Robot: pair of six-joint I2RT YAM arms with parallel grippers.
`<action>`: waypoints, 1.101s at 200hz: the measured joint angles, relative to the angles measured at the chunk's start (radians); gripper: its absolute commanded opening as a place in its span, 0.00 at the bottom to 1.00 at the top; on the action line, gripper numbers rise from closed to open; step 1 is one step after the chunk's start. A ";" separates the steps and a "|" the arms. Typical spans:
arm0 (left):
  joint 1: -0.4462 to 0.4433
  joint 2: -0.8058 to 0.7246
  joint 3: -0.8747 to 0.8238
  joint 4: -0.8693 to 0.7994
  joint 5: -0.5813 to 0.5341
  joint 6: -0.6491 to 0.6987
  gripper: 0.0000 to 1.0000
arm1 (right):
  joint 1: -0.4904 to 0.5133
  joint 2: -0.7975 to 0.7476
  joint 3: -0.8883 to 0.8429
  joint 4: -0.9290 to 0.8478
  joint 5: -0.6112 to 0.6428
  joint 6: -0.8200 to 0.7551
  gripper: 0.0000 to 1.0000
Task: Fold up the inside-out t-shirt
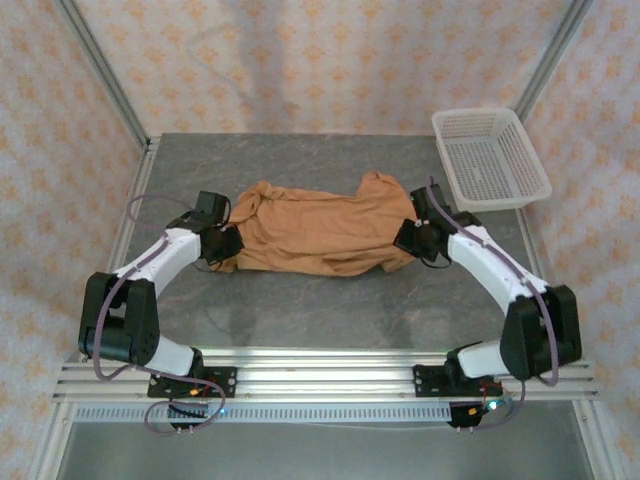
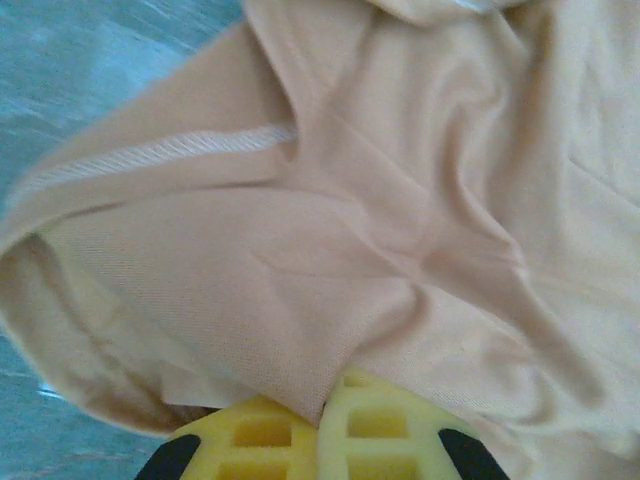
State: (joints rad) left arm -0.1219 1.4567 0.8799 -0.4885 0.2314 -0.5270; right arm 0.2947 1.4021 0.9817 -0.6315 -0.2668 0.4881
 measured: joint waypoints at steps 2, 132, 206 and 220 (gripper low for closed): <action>-0.008 0.000 -0.001 0.000 0.000 -0.001 0.24 | 0.000 0.010 0.000 0.002 -0.003 -0.001 0.00; -0.657 0.187 0.177 0.189 0.013 0.494 0.55 | -0.010 0.211 0.061 0.065 -0.046 -0.018 0.00; -0.713 0.398 0.356 0.187 -0.055 0.684 0.61 | -0.017 0.186 0.061 0.065 -0.054 -0.019 0.00; -0.714 0.419 0.373 0.186 -0.057 0.694 0.63 | -0.017 0.186 0.061 0.065 -0.057 -0.019 0.00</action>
State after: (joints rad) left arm -0.8356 1.8759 1.2526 -0.3023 0.1741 0.1673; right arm 0.2775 1.5879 1.0424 -0.5667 -0.3241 0.4694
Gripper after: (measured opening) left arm 0.617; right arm 0.042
